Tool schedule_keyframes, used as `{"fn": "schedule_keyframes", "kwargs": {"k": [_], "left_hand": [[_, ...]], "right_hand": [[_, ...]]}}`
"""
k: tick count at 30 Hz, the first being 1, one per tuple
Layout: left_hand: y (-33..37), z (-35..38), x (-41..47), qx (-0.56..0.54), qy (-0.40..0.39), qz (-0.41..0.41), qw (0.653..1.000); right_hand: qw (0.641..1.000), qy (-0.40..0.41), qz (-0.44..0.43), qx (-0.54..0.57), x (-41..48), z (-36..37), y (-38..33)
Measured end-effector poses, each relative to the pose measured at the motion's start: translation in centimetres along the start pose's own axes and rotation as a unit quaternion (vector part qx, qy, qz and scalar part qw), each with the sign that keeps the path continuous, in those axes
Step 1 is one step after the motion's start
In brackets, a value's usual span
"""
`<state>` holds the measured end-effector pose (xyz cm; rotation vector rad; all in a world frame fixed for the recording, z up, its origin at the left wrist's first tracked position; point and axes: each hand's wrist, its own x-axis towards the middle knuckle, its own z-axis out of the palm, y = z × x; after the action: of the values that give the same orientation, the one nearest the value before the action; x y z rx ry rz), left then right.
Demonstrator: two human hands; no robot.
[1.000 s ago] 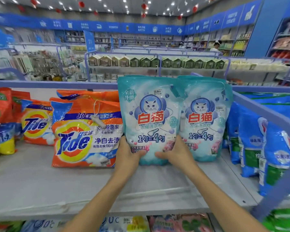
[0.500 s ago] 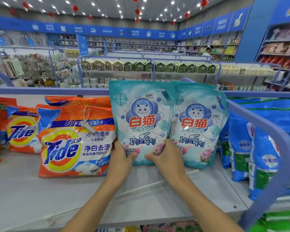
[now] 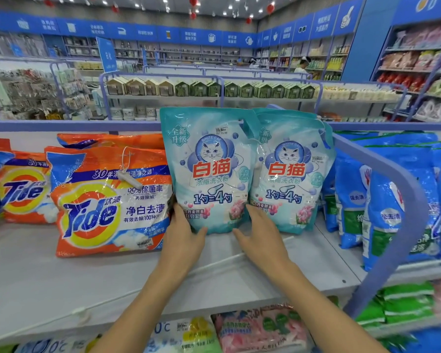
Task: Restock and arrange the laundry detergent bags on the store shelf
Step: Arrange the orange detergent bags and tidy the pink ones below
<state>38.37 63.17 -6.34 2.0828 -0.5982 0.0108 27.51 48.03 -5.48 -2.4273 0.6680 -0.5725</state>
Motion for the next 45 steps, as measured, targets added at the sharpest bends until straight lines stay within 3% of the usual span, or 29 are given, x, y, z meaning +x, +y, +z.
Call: {"fn": "schedule_keyframes", "kwargs": {"k": [11, 16, 25, 33, 45], "left_hand": [[1.6, -2.6, -7.0, 0.16, -0.05, 0.104, 0.98], [2.8, -0.6, -12.2, 0.197, -0.082, 0.101, 0.972], [8.6, 8.3, -24.0, 0.232, -0.167, 0.183, 0.941], [16.0, 18.8, -32.6, 0.207, -0.292, 0.243, 0.901], [22.7, 33.3, -35.9, 0.172, -0.368, 0.288, 0.867]], "right_hand": [[0.997, -0.016, -0.019, -0.077, -8.0, -3.6, 1.8], [0.996, -0.031, -0.004, -0.081, -13.5, -6.7, 5.0], [0.989, -0.015, 0.095, -0.113, -26.3, -14.8, 15.8], [0.97, 0.041, 0.203, -0.13, -37.1, -23.6, 24.3], [0.933, 0.112, 0.327, -0.104, -41.4, -31.3, 36.3]]}}
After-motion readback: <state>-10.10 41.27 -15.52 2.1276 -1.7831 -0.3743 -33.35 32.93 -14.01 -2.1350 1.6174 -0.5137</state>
